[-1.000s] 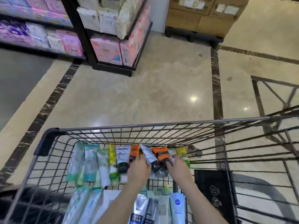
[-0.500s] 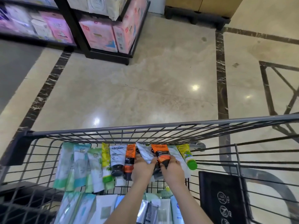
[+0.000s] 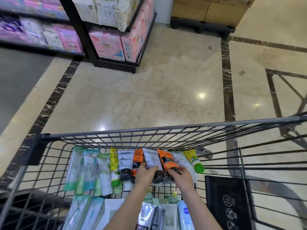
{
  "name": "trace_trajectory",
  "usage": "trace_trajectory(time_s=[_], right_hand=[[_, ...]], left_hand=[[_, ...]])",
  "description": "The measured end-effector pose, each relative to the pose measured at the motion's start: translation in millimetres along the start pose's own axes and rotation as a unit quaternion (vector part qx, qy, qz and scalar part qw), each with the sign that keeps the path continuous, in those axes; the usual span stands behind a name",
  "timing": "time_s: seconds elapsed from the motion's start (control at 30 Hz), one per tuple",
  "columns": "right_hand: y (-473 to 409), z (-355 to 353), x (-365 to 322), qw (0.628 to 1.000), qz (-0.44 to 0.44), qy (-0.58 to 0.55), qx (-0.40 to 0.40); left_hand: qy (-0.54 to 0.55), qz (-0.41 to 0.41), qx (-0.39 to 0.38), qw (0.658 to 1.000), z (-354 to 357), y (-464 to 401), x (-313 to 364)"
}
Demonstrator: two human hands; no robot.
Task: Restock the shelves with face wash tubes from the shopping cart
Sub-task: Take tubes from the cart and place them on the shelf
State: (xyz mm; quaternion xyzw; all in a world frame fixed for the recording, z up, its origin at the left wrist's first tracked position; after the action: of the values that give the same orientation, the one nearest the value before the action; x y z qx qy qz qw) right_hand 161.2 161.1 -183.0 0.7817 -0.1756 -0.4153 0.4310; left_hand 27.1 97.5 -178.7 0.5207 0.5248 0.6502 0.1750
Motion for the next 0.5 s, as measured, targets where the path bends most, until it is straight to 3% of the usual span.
trace_trajectory(time_s=[0.17,0.3,0.5], right_hand=[[38,-5,3,0.984,-0.010,-0.176,-0.038],[83,-4,-6,0.947,-0.042,-0.300,-0.109],[166,2,-18,0.906,-0.081,-0.373,-0.184]], left_hand=[[0.032,0.053,-0.025,0.998,-11,37,3],[0.060,0.104,-0.037,0.992,-26,78,6],[0.084,0.199,-0.033,0.976,-62,161,10]])
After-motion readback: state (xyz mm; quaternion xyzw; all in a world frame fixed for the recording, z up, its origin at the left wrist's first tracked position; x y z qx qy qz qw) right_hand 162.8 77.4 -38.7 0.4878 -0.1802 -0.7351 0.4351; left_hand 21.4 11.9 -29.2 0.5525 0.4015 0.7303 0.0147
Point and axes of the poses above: each hand's wrist, its own y-axis away from the middle knuckle, its own z-axis out of the palm, x = y × z, the point moved 4 cm from there along -y, towards the middle knuckle, and after that the axes turned 7 degrees about -x, right-handed, at the moved point
